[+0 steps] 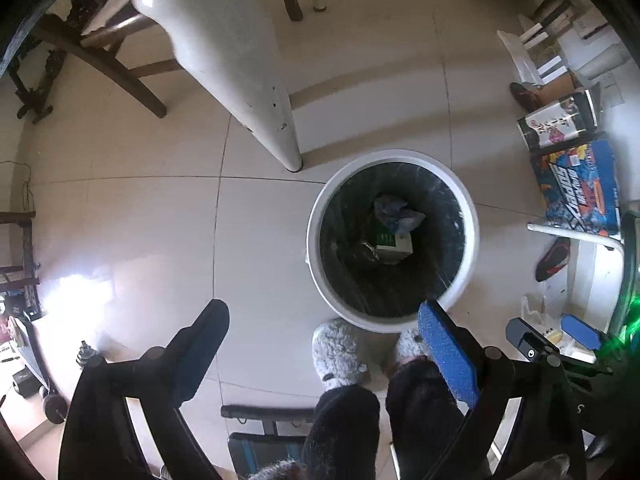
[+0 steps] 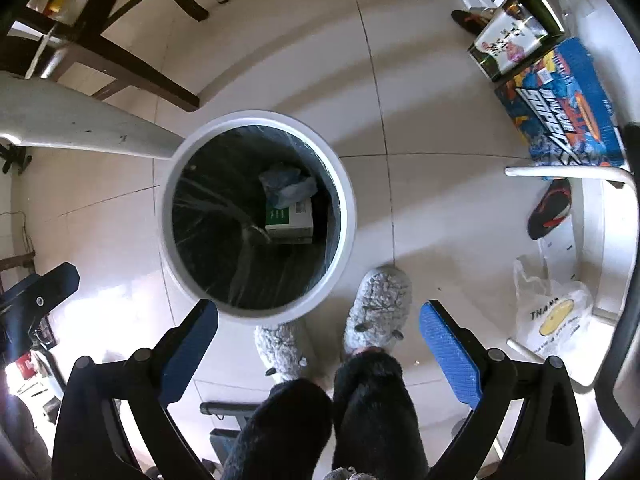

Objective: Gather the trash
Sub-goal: 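Carry both items over the bin and open both grippers, then grasp the blue-green bag with the left gripper while the right grasps the red wrapper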

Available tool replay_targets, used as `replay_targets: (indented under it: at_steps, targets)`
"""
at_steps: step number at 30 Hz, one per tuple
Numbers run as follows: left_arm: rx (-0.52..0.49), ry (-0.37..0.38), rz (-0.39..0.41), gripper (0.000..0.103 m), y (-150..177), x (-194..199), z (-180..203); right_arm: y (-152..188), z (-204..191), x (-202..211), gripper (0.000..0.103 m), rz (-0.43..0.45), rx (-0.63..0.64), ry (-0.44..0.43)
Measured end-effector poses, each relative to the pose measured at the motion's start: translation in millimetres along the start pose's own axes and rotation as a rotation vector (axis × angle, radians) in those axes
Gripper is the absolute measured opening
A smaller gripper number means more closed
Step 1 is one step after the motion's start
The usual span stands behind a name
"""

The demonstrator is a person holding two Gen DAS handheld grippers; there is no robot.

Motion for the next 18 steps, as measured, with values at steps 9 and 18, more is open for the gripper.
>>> replay_targets:
  at_steps: [9, 18]
  targets:
    - [-0.023, 0.021, -0.002, 0.097, 29, 83, 2, 33, -9, 105, 0.102, 0.037, -0.002, 0.022]
    - [-0.054, 0.037, 0.035, 0.097, 53, 183, -2, 66, -17, 227, 0.102, 0.077, -0.015, -0.010]
Point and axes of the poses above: each gripper's, at about its wrist camera, not at the fingertips, and x roughly against the way its jaws point, z to its right, y to its underside, the point moved 4 cm from there along -x, roughly the way its jaws point, and after that the axes turned 10 degrees about x, right-handed, at the moved point
